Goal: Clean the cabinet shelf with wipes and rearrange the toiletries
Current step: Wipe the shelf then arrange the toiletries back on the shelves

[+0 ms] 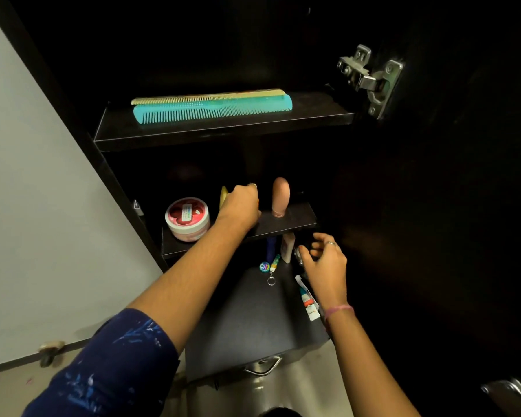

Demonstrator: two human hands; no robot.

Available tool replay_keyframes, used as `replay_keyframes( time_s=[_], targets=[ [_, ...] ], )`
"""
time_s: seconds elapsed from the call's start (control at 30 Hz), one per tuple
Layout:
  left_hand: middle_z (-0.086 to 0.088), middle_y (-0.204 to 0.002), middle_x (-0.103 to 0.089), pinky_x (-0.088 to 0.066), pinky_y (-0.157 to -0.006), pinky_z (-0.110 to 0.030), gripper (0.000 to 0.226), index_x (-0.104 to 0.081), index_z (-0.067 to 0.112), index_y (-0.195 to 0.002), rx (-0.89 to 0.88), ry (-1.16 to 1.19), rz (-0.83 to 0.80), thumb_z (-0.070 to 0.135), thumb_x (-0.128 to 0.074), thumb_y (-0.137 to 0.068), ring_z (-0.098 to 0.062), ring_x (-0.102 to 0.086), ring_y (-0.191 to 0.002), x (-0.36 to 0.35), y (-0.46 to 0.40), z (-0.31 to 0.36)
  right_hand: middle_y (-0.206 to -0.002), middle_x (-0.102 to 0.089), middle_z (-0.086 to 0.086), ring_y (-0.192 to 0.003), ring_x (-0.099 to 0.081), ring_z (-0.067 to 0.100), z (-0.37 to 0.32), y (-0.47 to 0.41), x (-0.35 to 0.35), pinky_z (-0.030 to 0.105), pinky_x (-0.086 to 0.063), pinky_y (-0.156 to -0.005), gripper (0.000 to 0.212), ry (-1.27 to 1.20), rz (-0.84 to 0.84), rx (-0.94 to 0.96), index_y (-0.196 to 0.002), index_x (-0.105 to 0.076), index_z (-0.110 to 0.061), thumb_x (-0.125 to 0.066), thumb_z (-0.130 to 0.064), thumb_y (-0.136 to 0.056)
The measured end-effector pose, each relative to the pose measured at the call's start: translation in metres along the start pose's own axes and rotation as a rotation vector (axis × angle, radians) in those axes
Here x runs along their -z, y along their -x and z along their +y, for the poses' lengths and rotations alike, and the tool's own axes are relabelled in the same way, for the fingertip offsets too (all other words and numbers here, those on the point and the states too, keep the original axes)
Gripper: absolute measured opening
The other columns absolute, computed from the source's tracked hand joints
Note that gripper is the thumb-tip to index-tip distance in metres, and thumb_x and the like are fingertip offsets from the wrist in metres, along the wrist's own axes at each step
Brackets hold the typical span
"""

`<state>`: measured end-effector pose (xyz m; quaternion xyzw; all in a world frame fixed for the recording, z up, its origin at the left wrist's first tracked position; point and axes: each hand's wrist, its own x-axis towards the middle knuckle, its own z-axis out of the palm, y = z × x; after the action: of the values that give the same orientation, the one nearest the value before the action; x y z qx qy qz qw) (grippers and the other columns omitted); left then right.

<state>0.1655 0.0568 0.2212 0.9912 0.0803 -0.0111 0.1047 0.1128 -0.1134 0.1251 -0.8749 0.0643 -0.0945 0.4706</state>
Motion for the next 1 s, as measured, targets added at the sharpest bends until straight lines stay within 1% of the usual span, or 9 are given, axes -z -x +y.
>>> replay_keyframes(
  time_s=[0.13, 0.33, 0.43, 0.5, 0.57, 0.67, 0.8, 0.93, 1.0],
  targets=[
    [-0.018, -0.122, -0.056, -0.033, -0.107, -0.045, 0.046, -0.044, 0.005, -0.127, -0.053, 0.007, 0.074, 0.018, -0.060, -0.087, -0.034, -0.055, -0.114, 0.008, 0.012, 0.002, -0.104, -0.063, 0.007, -0.093, -0.064, 0.019, 0.030, 0.009, -0.012, 0.038, -0.055, -0.086, 0.027, 0.083, -0.099, -0.094, -0.111, -0.059, -0.011, -0.064, -0.018, -0.085],
    [-0.012, -0.120, -0.055, -0.048, -0.094, -0.042, 0.043, -0.046, 0.010, -0.126, -0.084, 0.307, 0.264, 0.017, -0.061, -0.086, -0.029, -0.051, -0.119, 0.011, 0.066, -0.006, -0.121, -0.059, 0.015, -0.114, -0.057, 0.029, 0.036, 0.007, -0.035, 0.035, -0.047, -0.096, 0.041, 0.211, -0.253, -0.099, -0.127, -0.052, -0.006, -0.060, -0.016, -0.088],
    [-0.003, -0.104, -0.058, -0.050, -0.084, -0.042, 0.038, -0.052, 0.013, -0.119, -0.056, 0.486, 0.253, 0.018, -0.064, -0.083, -0.023, -0.062, -0.094, -0.007, 0.093, -0.014, -0.129, -0.051, 0.017, -0.116, -0.054, 0.034, 0.026, -0.007, -0.045, 0.040, -0.044, -0.096, 0.045, 0.253, -0.262, -0.025, -0.131, -0.047, -0.005, -0.058, -0.013, -0.089],
    [0.005, -0.097, -0.054, -0.051, -0.080, -0.034, 0.036, -0.055, 0.016, -0.118, 0.004, 0.542, 0.165, 0.021, -0.064, -0.084, -0.012, -0.059, -0.070, -0.031, 0.108, -0.018, -0.130, -0.047, 0.017, -0.112, -0.055, 0.038, 0.023, -0.018, -0.054, 0.042, -0.045, -0.091, 0.041, 0.299, -0.261, 0.004, -0.129, -0.045, -0.004, -0.054, -0.016, -0.091],
    [0.005, -0.095, -0.055, -0.049, -0.078, -0.028, 0.033, -0.057, 0.016, -0.117, 0.053, 0.549, 0.072, 0.022, -0.064, -0.085, -0.005, -0.053, -0.060, -0.062, 0.115, -0.023, -0.127, -0.045, 0.018, -0.106, -0.058, 0.041, 0.022, -0.029, -0.064, 0.042, -0.047, -0.085, 0.035, 0.391, -0.264, 0.014, -0.122, -0.046, 0.001, -0.051, -0.019, -0.093],
    [-0.003, -0.094, -0.061, -0.048, -0.080, -0.032, 0.031, -0.061, 0.012, -0.111, 0.125, 0.558, -0.019, 0.020, -0.066, -0.082, -0.017, -0.057, -0.066, -0.109, 0.113, -0.029, -0.122, -0.047, 0.020, -0.104, -0.060, 0.040, 0.026, -0.047, -0.079, 0.040, -0.048, -0.085, 0.036, 0.521, -0.297, -0.028, -0.120, -0.046, 0.005, -0.050, -0.020, -0.095],
    [-0.011, -0.092, -0.064, -0.048, -0.082, -0.035, 0.030, -0.063, 0.006, -0.106, 0.190, 0.630, -0.036, 0.014, -0.069, -0.078, -0.020, -0.057, -0.067, -0.156, 0.091, -0.032, -0.118, -0.052, 0.025, -0.107, -0.058, 0.042, 0.040, -0.065, -0.097, 0.040, -0.047, -0.089, 0.039, 0.548, -0.364, -0.144, -0.119, -0.052, 0.009, -0.049, -0.023, -0.095],
    [-0.019, -0.109, -0.063, -0.043, -0.089, -0.032, 0.041, -0.058, -0.002, -0.114, 0.258, 0.691, -0.059, 0.021, -0.068, -0.082, -0.031, -0.060, -0.100, -0.178, 0.039, -0.017, -0.116, -0.056, 0.026, -0.107, -0.057, 0.043, 0.058, -0.075, -0.115, 0.039, -0.048, -0.086, 0.034, 0.454, -0.379, -0.249, -0.112, -0.057, 0.006, -0.050, -0.021, -0.093],
    [-0.022, -0.114, -0.062, -0.039, -0.088, -0.031, 0.042, -0.058, -0.005, -0.113, 0.316, 0.677, -0.101, 0.027, -0.062, -0.087, -0.035, -0.057, -0.107, -0.187, 0.007, -0.008, -0.116, -0.059, 0.026, -0.108, -0.058, 0.041, 0.064, -0.082, -0.122, 0.038, -0.048, -0.085, 0.032, 0.388, -0.355, -0.303, -0.112, -0.058, 0.006, -0.051, -0.019, -0.093]
  ],
)
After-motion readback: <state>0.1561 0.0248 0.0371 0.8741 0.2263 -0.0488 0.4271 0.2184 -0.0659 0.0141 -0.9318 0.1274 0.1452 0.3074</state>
